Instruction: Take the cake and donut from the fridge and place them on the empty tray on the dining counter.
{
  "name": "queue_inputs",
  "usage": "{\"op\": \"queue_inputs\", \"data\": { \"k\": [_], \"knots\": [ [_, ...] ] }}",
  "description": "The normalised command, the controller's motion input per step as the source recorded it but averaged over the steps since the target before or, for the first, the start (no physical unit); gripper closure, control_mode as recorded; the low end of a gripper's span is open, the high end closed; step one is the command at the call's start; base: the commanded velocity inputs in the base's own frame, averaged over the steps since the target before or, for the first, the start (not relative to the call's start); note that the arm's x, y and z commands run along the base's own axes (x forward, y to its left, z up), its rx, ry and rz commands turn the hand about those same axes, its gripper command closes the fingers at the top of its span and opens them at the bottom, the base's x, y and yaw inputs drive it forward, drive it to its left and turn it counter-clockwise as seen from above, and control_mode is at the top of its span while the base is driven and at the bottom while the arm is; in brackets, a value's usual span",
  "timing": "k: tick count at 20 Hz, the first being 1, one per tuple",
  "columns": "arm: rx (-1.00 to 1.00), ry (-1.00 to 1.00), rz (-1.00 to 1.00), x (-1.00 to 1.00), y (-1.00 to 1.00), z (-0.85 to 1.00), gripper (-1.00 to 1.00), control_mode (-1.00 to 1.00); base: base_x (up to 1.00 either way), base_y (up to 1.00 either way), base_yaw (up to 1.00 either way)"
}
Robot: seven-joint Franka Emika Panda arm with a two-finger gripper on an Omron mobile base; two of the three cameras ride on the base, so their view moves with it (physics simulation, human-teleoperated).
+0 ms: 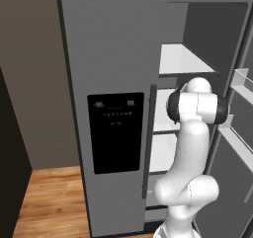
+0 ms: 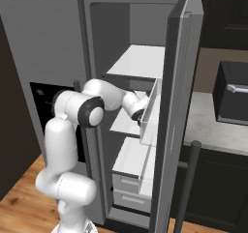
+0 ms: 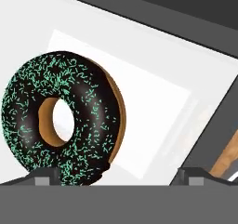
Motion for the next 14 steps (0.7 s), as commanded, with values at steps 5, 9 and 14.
{"op": "queue_inputs", "data": {
  "k": [5, 9, 14],
  "knots": [
    [0.03, -0.06, 0.0, 0.25, -0.16, -0.02, -1.0, -1.0, 0.0, 0.0, 0.0],
    [0.01, -0.05, 0.0, 0.22, -0.06, -0.07, -1.0, -1.0, 0.0, 0.0, 0.0],
    [0.0, 0.0, 0.0, 0.21, 0.0, -0.32, -1.0, -1.0, 0.0, 0.0, 0.0]
  ]
}}
